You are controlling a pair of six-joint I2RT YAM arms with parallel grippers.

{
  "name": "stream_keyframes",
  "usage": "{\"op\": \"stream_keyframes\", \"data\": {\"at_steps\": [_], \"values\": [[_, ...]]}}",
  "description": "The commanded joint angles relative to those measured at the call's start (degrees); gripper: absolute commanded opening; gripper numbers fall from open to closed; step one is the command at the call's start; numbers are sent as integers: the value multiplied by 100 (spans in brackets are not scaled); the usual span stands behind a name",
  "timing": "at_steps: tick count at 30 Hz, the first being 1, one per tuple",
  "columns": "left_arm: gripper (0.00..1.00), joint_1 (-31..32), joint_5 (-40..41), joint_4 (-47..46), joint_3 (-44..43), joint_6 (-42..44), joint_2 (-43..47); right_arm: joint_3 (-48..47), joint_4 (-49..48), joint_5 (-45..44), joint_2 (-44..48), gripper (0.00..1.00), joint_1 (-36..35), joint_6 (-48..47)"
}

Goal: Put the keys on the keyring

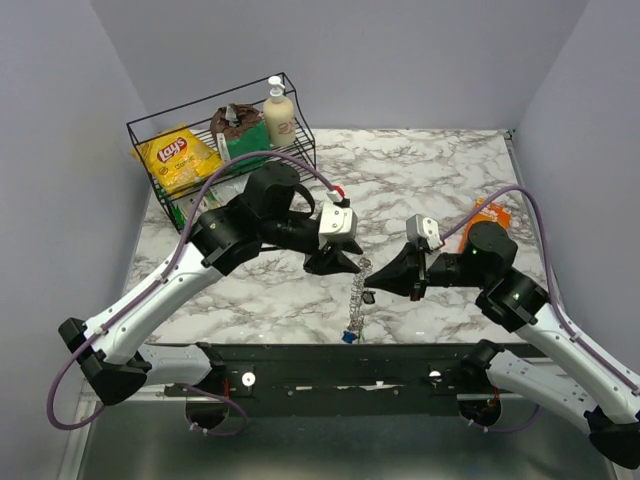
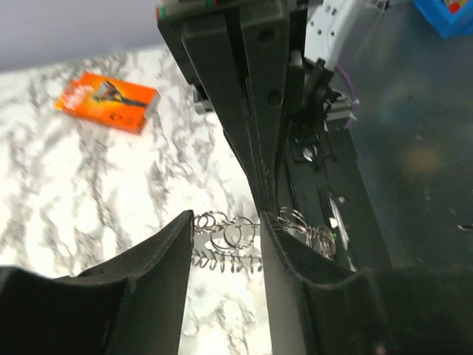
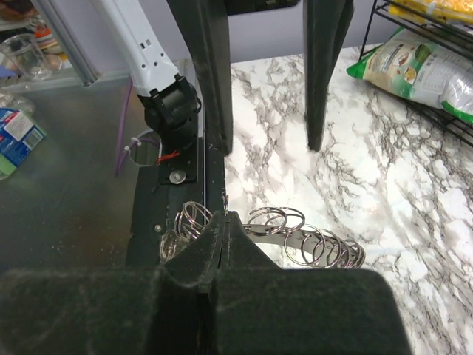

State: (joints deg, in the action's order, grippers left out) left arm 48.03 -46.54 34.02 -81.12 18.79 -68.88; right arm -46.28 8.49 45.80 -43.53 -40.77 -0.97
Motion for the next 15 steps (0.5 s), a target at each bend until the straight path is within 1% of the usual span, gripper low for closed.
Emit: {"op": "stream_keyframes", "data": {"at_steps": [1, 2, 4, 6, 9, 15], "values": [[42, 13, -241, 1106, -264, 336, -231, -232, 74, -141, -15, 1, -10, -105], [42, 13, -302, 1150, -290, 371, -266, -223, 82, -159, -15, 1, -10, -105], [36, 13, -311, 1273, -360, 450, -362, -223, 91, -186, -33, 1, -1, -105], [35, 22, -285, 1405, -413, 494, -494, -232, 91, -203, -42, 1, -10, -122], [31, 22, -372, 1616, -536, 573, -661, -232, 91, -230, -77, 1, -10, -131], [31, 31, -425, 1625, -589, 626, -741, -215, 74, -265, -112, 1, -9, -131]]}}
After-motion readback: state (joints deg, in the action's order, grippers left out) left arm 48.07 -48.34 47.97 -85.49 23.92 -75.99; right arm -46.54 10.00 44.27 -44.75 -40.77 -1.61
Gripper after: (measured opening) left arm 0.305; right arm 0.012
